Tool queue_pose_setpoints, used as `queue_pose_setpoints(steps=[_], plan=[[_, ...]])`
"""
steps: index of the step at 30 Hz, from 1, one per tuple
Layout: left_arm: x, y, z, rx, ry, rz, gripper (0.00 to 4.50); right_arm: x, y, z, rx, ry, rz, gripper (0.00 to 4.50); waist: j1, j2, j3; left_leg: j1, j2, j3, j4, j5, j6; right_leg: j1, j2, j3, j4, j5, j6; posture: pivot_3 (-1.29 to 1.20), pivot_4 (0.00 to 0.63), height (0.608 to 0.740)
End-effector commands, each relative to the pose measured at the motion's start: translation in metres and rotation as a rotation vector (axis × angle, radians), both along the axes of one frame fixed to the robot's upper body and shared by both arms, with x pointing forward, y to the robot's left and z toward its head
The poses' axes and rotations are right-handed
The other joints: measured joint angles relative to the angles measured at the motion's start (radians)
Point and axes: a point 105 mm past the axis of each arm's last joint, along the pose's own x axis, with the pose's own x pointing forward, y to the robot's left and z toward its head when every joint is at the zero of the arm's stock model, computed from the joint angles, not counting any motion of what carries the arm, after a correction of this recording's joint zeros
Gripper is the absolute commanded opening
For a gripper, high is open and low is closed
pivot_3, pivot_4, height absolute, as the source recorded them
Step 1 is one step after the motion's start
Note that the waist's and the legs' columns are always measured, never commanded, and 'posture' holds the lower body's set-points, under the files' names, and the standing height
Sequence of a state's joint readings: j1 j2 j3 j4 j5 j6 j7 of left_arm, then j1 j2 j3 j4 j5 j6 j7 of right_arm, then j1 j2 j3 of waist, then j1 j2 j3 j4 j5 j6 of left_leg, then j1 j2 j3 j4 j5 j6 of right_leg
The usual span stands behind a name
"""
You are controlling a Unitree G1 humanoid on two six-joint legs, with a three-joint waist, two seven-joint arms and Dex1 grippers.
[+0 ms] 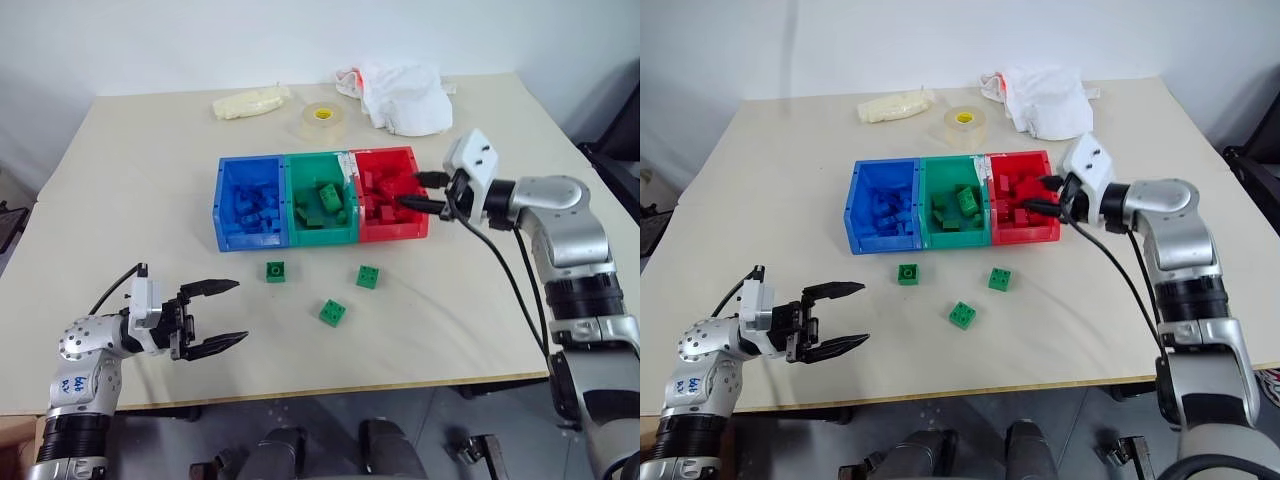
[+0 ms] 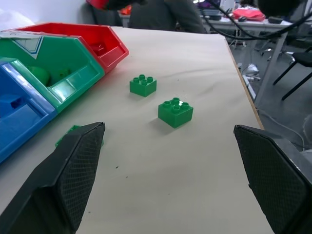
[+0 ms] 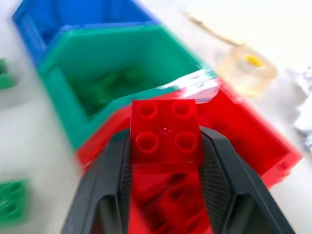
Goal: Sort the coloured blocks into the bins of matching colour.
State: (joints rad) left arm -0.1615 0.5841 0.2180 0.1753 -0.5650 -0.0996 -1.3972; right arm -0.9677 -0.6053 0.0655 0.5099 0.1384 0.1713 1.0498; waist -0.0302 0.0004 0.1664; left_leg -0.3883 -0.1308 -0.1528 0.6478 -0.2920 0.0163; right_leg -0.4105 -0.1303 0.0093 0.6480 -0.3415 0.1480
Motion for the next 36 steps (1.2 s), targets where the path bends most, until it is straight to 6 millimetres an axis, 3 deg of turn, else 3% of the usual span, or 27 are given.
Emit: queue_pose_setpoints(steps=[1,4,5,12,16,22,25,28,30,36], plan=[[0.003,-0.002,0.006,-0.016,-0.052,-0.021,4.50,0.016,0.005,-0.001,-0.009,-0.016,-0.023,1.47,-0.001,0.000,0.000,0.000,0.000,-0.001,0.000,0.000,0.000,0.000,0.000,0.000,0.000,0.000,0.000,0.00,0.150,0.740],[0.004,-0.003,0.006,-0.017,-0.053,-0.026,4.50,0.032,0.008,-0.002,0.005,-0.003,-0.086,1.47,-0.003,0.000,0.000,0.000,0.000,0.000,0.000,0.000,0.000,-0.001,0.000,-0.001,0.001,0.000,0.000,0.00,0.150,0.740],[0.005,-0.004,0.006,-0.018,-0.054,-0.029,4.50,0.036,0.008,-0.002,0.007,-0.001,-0.105,2.21,-0.005,0.000,0.000,0.000,0.000,0.000,0.000,0.000,0.000,-0.001,0.000,-0.001,0.003,0.000,0.000,0.00,0.150,0.740],[0.006,-0.009,0.010,-0.034,-0.066,-0.037,4.50,0.038,0.014,0.003,-0.004,-0.052,-0.079,4.48,-0.007,0.000,0.000,-0.001,0.000,-0.001,0.000,0.000,0.000,-0.002,0.000,-0.001,0.006,0.000,0.000,0.00,0.150,0.740],[0.005,-0.006,0.006,-0.021,-0.046,-0.040,4.50,0.021,0.007,0.004,-0.028,-0.070,0.012,4.48,-0.007,0.000,0.000,-0.001,0.000,-0.001,0.000,0.000,0.000,-0.002,0.000,-0.001,0.007,0.000,0.000,0.00,0.150,0.740],[0.005,-0.002,-0.002,0.030,-0.023,-0.043,4.50,-0.022,-0.010,-0.015,-0.075,-0.025,0.120,4.48,0.004,0.000,0.000,-0.001,0.000,-0.001,0.001,0.000,-0.001,-0.001,0.000,-0.001,0.006,0.000,0.000,0.00,0.150,0.740],[0.010,0.000,-0.004,0.048,-0.029,-0.036,4.50,-0.067,-0.031,-0.032,-0.121,0.047,0.205,4.48,0.017,0.000,0.000,-0.001,0.000,-0.002,0.002,0.000,0.000,-0.002,0.000,-0.002,0.005,0.000,0.000,0.00,0.150,0.740],[0.012,0.002,-0.005,0.052,-0.030,-0.030,4.50,-0.092,-0.050,-0.046,-0.184,0.140,0.189,4.48,0.023,0.001,0.000,-0.001,-0.001,-0.001,0.002,-0.001,0.000,-0.002,0.000,-0.002,0.003,0.000,0.000,0.00,0.150,0.740],[0.014,0.004,-0.006,0.057,-0.030,-0.022,4.50,-0.111,-0.072,-0.060,-0.243,0.230,0.146,4.48,0.025,0.001,0.000,-0.001,0.000,0.002,0.003,-0.001,0.000,-0.002,0.000,-0.001,0.003,0.000,0.000,0.00,0.150,0.740],[0.015,0.008,-0.010,0.069,-0.016,-0.006,4.50,-0.135,-0.117,-0.068,-0.290,0.331,0.006,4.48,0.028,0.001,0.001,0.000,0.001,0.004,0.004,-0.001,0.000,0.000,0.000,-0.001,0.003,0.000,-0.001,0.00,0.150,0.740]])
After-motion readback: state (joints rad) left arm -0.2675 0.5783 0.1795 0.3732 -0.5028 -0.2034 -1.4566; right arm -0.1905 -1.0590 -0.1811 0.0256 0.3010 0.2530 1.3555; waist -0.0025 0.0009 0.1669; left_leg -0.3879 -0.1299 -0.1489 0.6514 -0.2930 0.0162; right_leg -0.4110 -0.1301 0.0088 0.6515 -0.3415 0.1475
